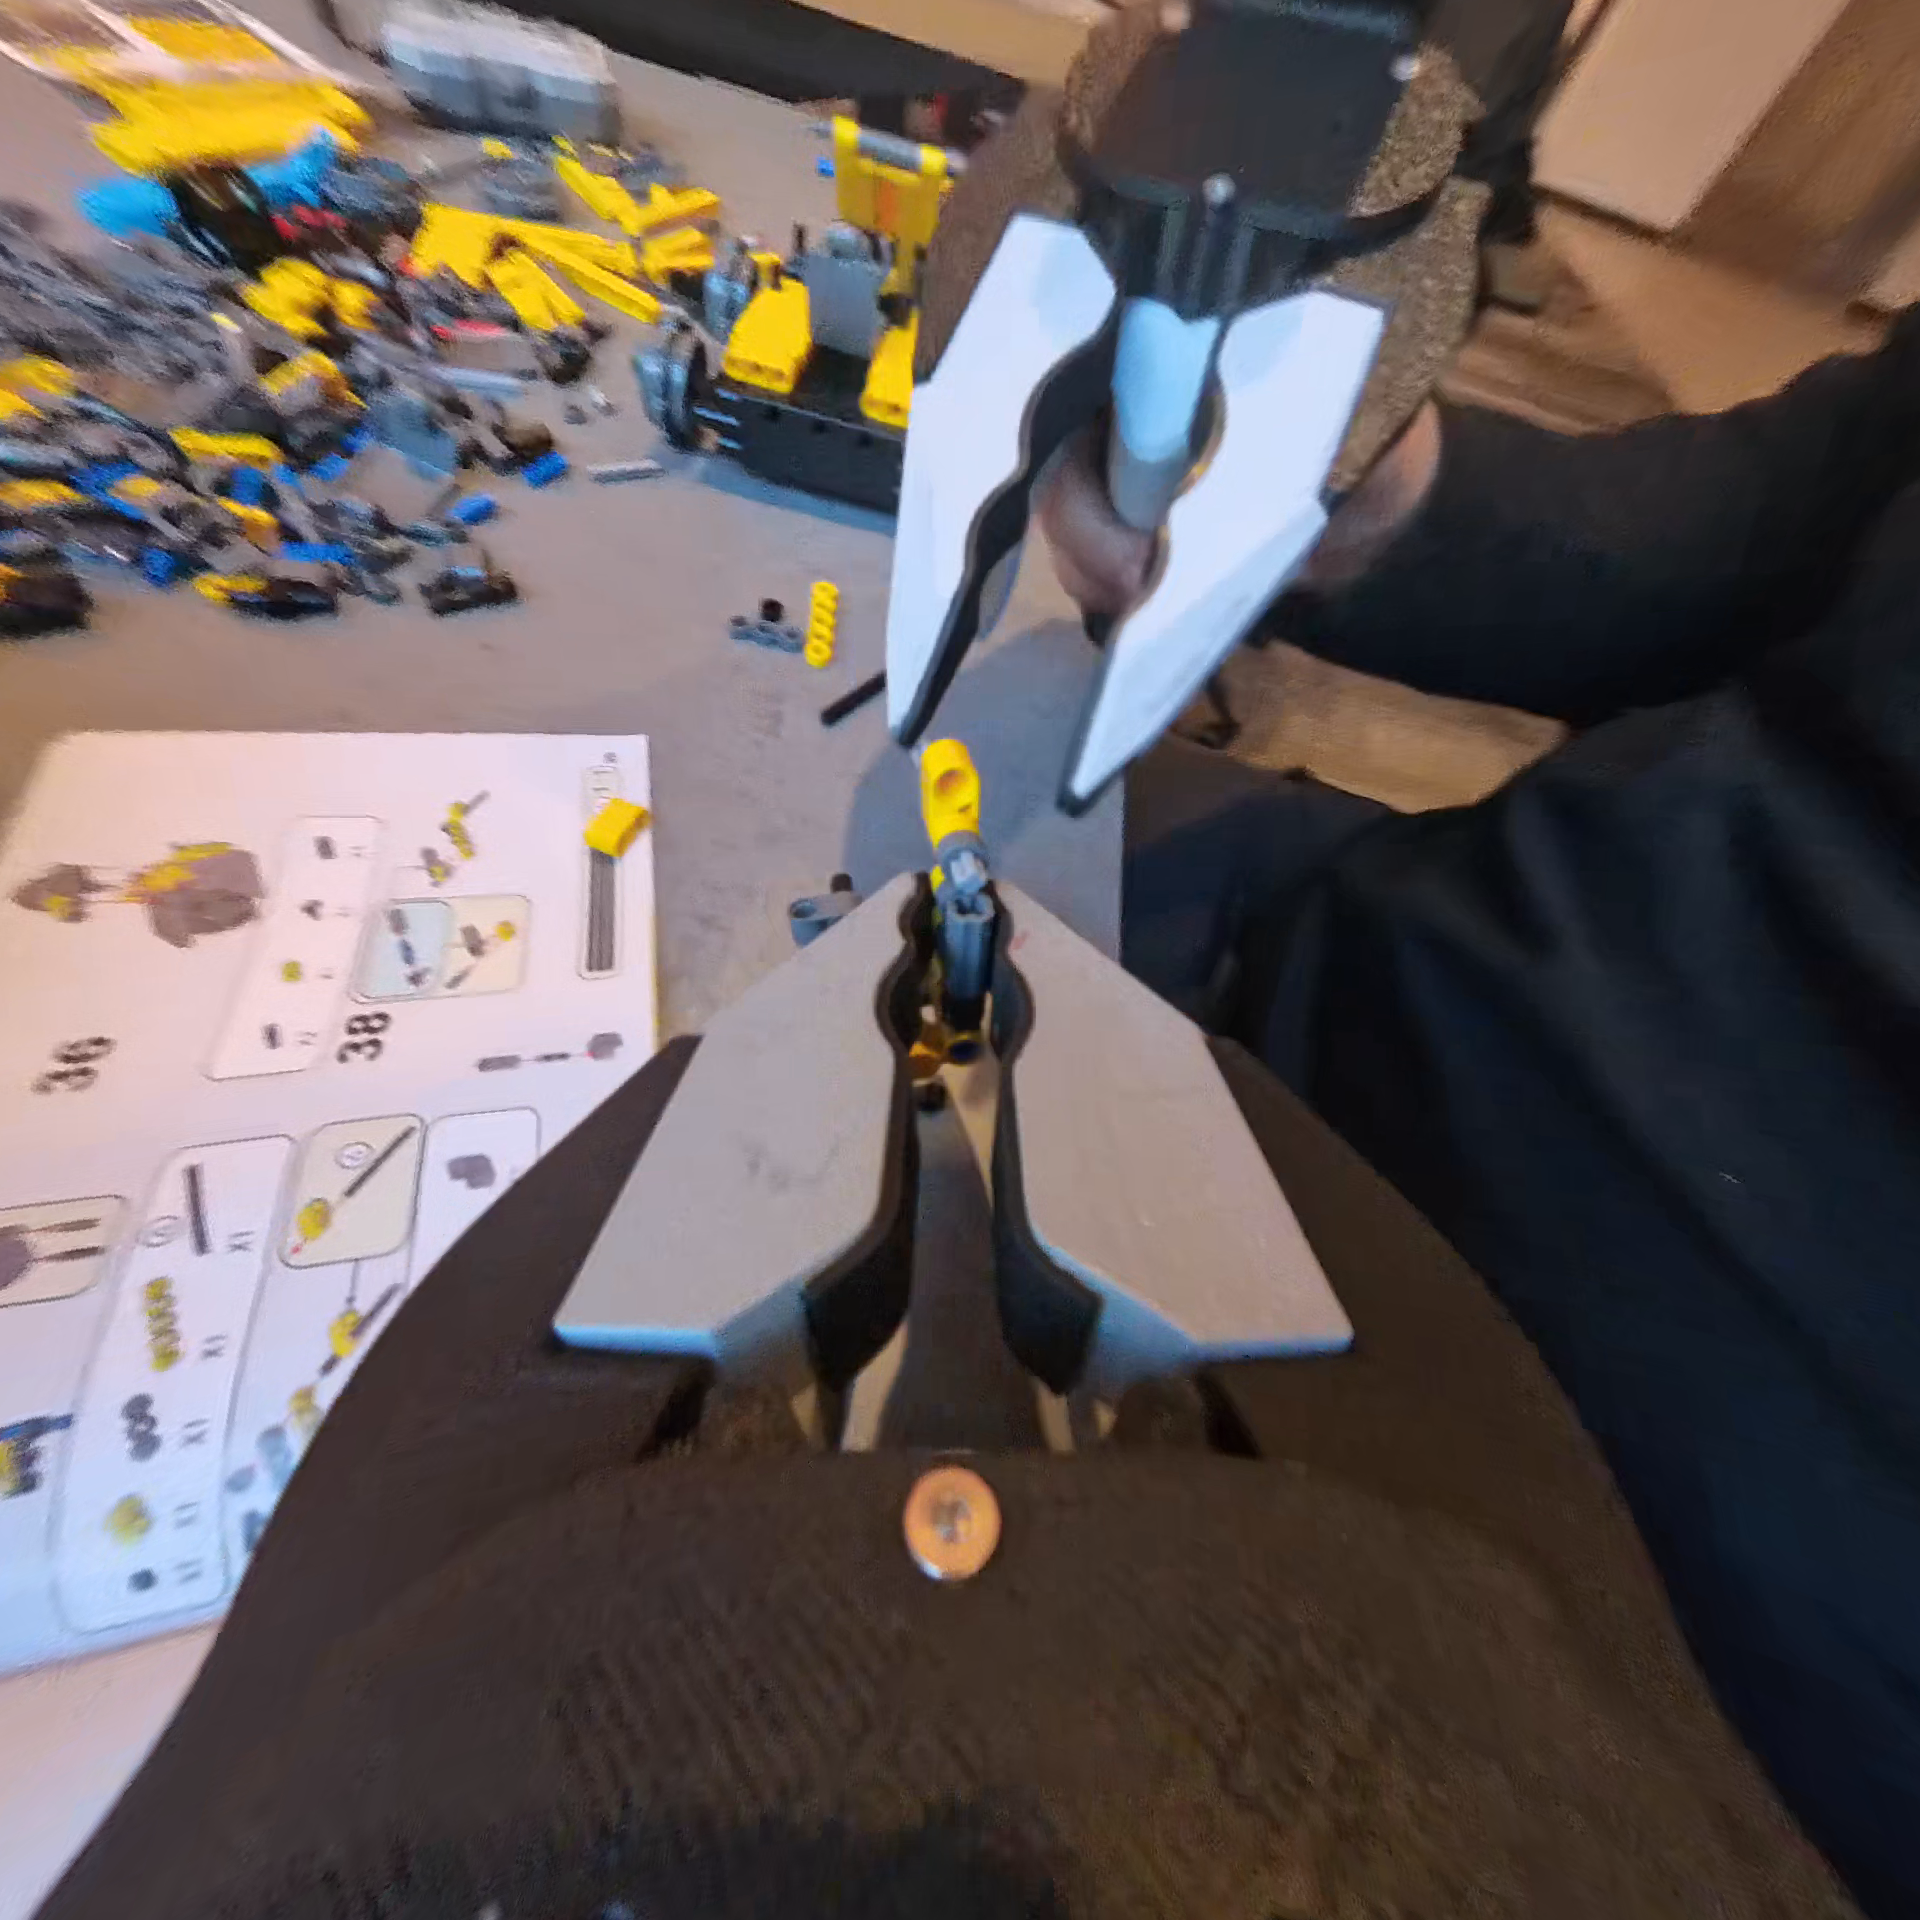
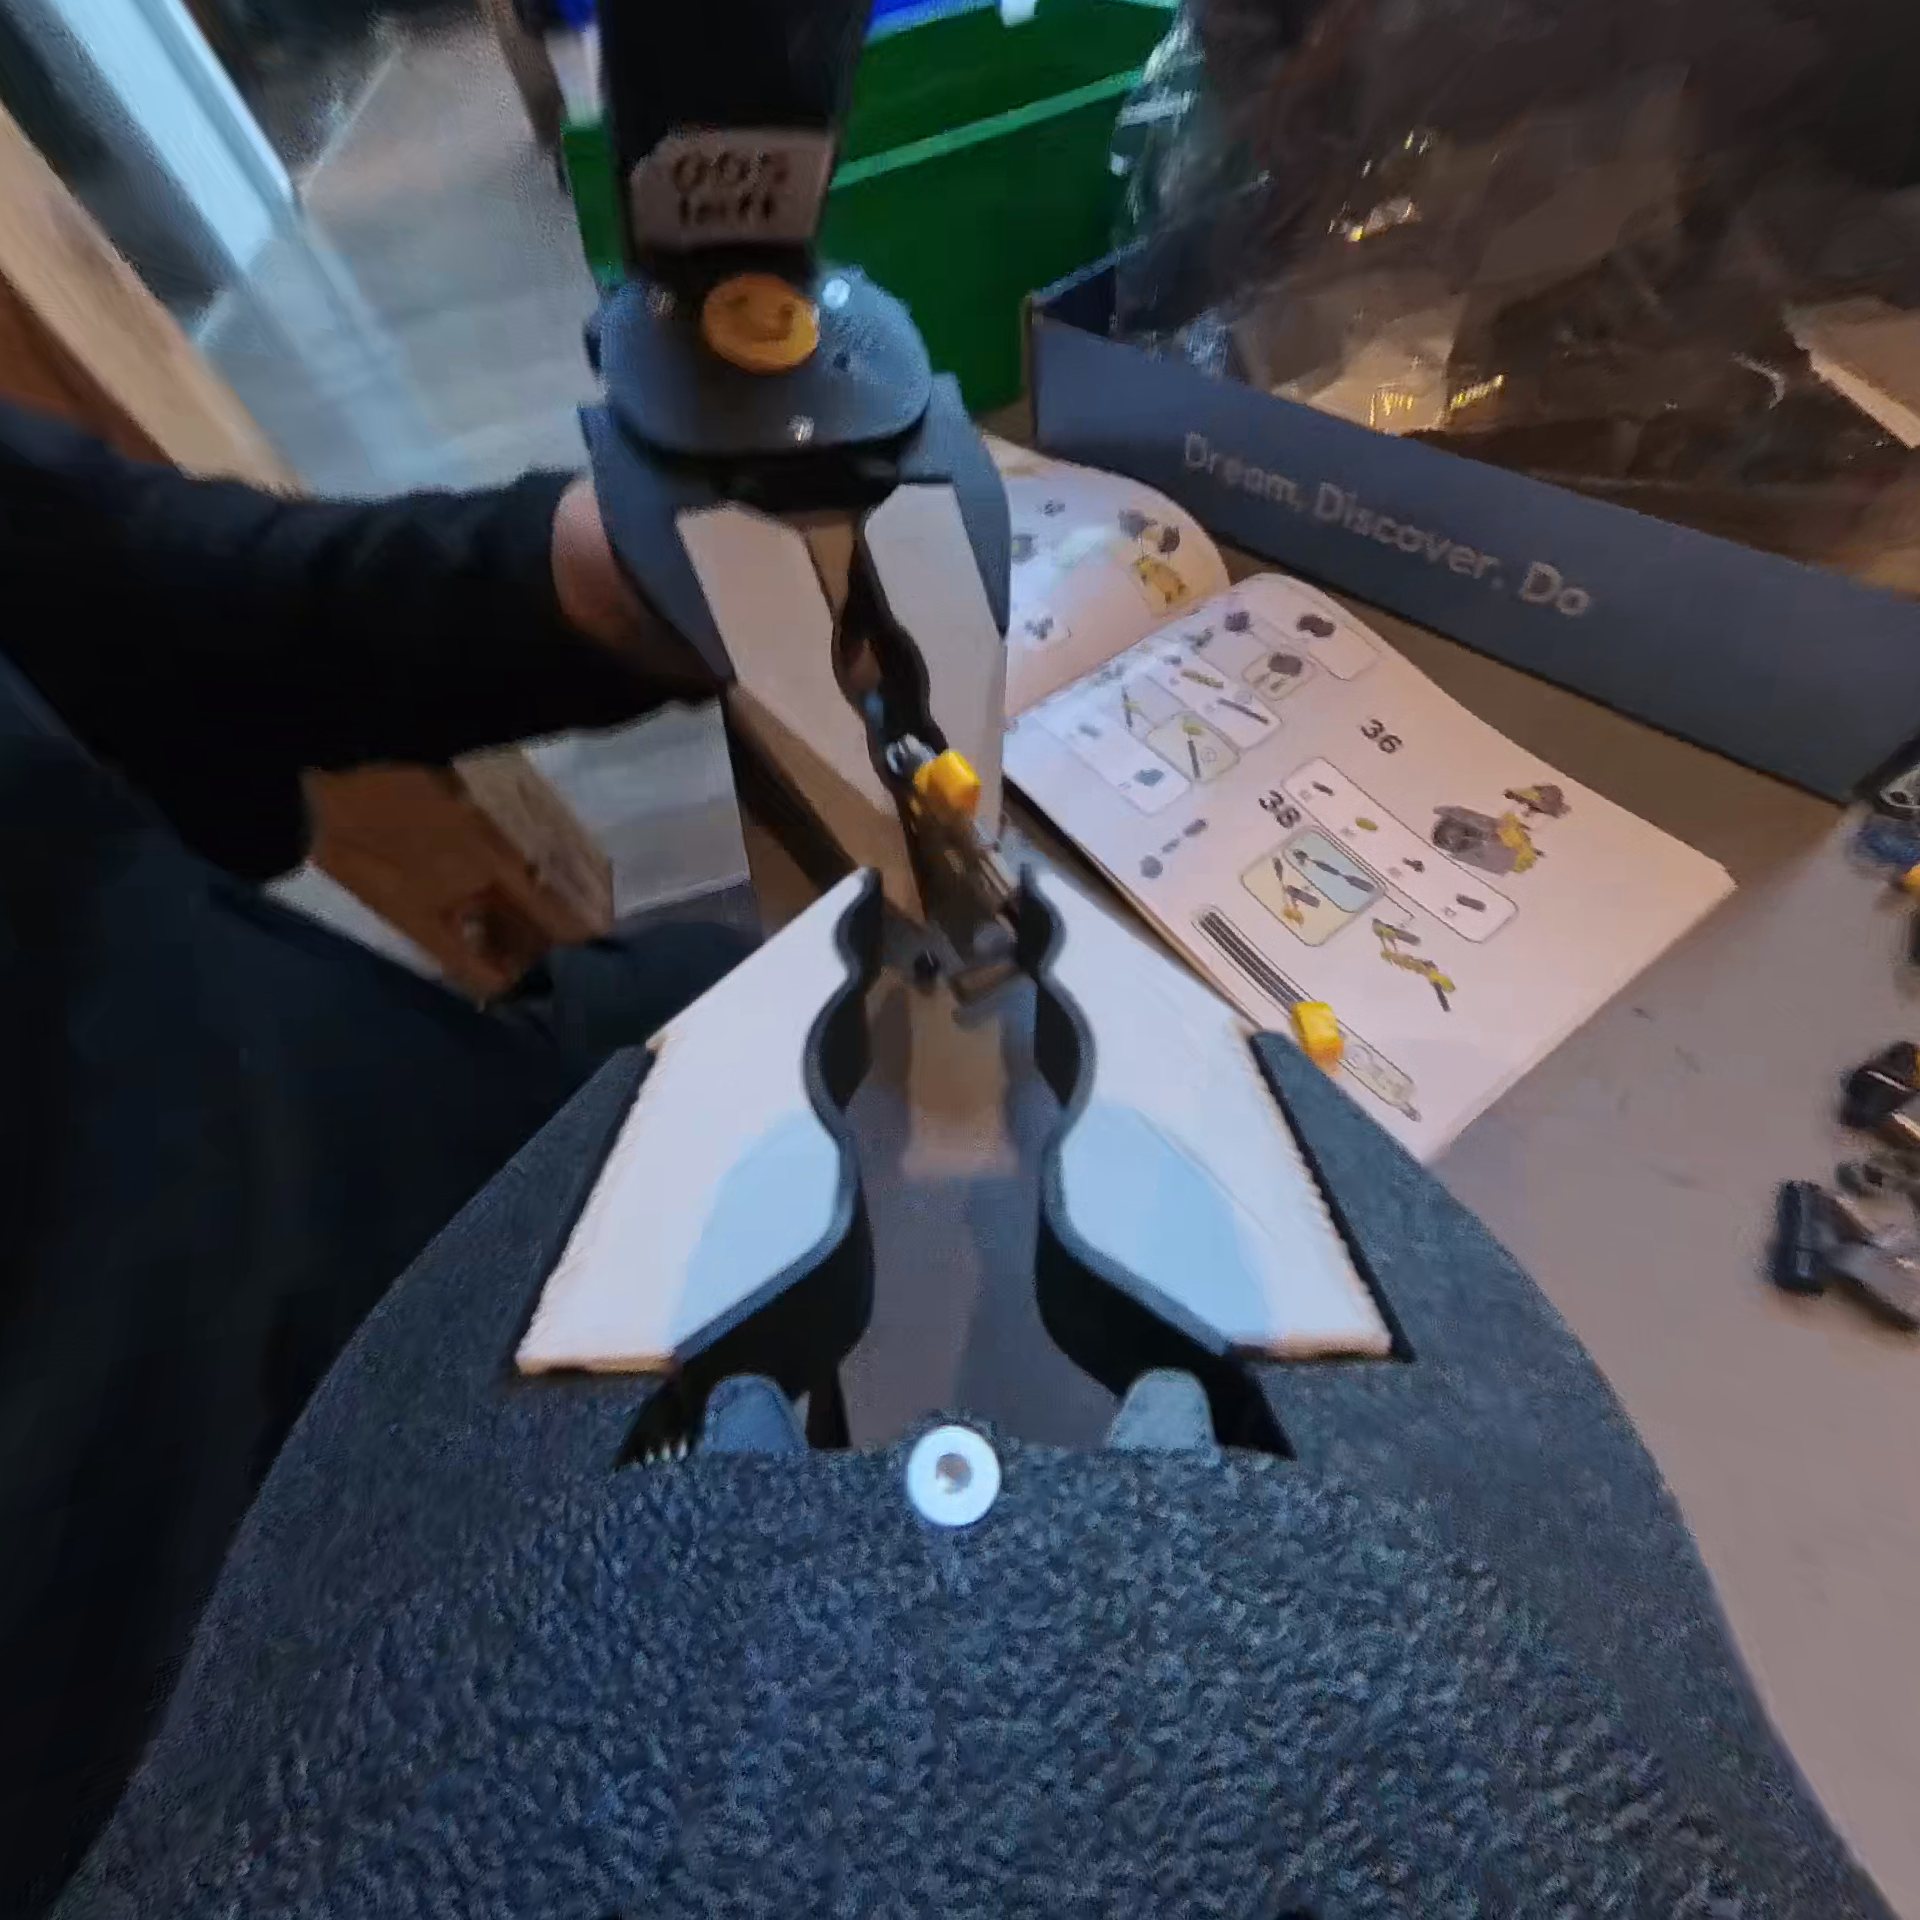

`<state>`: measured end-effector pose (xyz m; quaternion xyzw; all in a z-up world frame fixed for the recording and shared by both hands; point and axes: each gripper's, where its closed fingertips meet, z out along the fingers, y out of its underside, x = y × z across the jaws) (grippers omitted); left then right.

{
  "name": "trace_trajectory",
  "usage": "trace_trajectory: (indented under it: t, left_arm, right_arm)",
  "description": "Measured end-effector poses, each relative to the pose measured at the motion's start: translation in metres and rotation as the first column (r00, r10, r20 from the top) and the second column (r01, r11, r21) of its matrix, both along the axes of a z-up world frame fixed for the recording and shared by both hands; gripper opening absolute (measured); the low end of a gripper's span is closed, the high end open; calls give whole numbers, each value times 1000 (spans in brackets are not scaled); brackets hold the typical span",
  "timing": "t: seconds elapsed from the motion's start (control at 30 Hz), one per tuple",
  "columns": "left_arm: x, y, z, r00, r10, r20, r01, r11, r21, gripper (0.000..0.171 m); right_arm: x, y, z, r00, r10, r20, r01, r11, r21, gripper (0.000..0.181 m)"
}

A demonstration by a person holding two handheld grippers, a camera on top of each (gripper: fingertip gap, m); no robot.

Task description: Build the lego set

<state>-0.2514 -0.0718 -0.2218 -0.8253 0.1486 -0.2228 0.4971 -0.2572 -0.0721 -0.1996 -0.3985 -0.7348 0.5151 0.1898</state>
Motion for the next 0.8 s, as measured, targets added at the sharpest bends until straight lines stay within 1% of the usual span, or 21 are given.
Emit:
trace_trajectory:
  t: [0.03, 0.07, 0.17, 0.23, 0.3, 0.37, 0.4, 0.47, 0.53, 0.57, 0.6, 0.67, 0.7, 0.73, 0.8]
  left_arm:
    - [-1, -2, -3, 999, -18, 29, 19, 999, -31, 6]
    - [-2, -3, -4, 998, -37, 46, 39, 998, -48, 6]
    - [4, -6, -2, 986, -117, 117, 125, 990, -62, 6]
    - [6, -8, 1, 967, -171, 188, 188, 979, -78, 7]
    - [8, -11, 6, 941, -227, 250, 257, 962, -94, 6]
    - [6, -7, 16, 928, -240, 284, 275, 957, -89, 6]
    - [9, -8, 24, 904, -265, 335, 311, 946, -91, 6]
    - [19, -18, 33, 817, -331, 472, 435, 891, -130, 6]
    - [30, -26, 38, 729, -366, 579, 539, 827, -156, 6]
    - [37, -32, 41, 671, -383, 635, 602, 781, -165, 7]
    - [45, -38, 43, 621, -393, 678, 656, 735, -174, 7]
    - [62, -45, 42, 559, -409, 721, 728, 659, -191, 7]
    - [70, -50, 40, 538, -418, 732, 760, 616, -206, 7]
    - [77, -53, 36, 532, -424, 733, 777, 588, -225, 7]
    - [87, -53, 33, 517, -425, 743, 797, 555, -237, 7]
  right_arm:
    - [2, 6, -3, 1000, 17, 11, -18, 999, 48, 17]
    - [3, 10, -5, 999, 33, 12, -34, 995, 93, 16]
    - [7, 9, -5, 992, 127, -2, -126, 982, 143, 8]
    - [4, 12, -7, 987, 159, -19, -151, 965, 213, 11]
    - [3, 12, -4, 977, 203, -57, -178, 938, 297, 25]
    - [8, 8, 8, 952, 281, -119, -215, 896, 389, 24]
    - [11, 7, 13, 938, 316, -141, -226, 867, 443, 22]
    - [16, 6, 21, 913, 376, -159, -236, 804, 547, 23]
    - [19, 4, 26, 899, 414, -143, -238, 736, 634, 32]
    - [22, 1, 28, 891, 434, -133, -246, 708, 661, 36]
    - [28, -6, 30, 877, 464, -124, -266, 685, 678, 36]
    - [43, -18, 28, 848, 521, -96, -314, 640, 702, 37]
    - [49, -22, 24, 840, 537, -76, -331, 618, 713, 37]
    - [55, -25, 19, 833, 550, -56, -349, 602, 718, 35]
    - [63, -28, 11, 828, 560, -33, -374, 594, 712, 32]
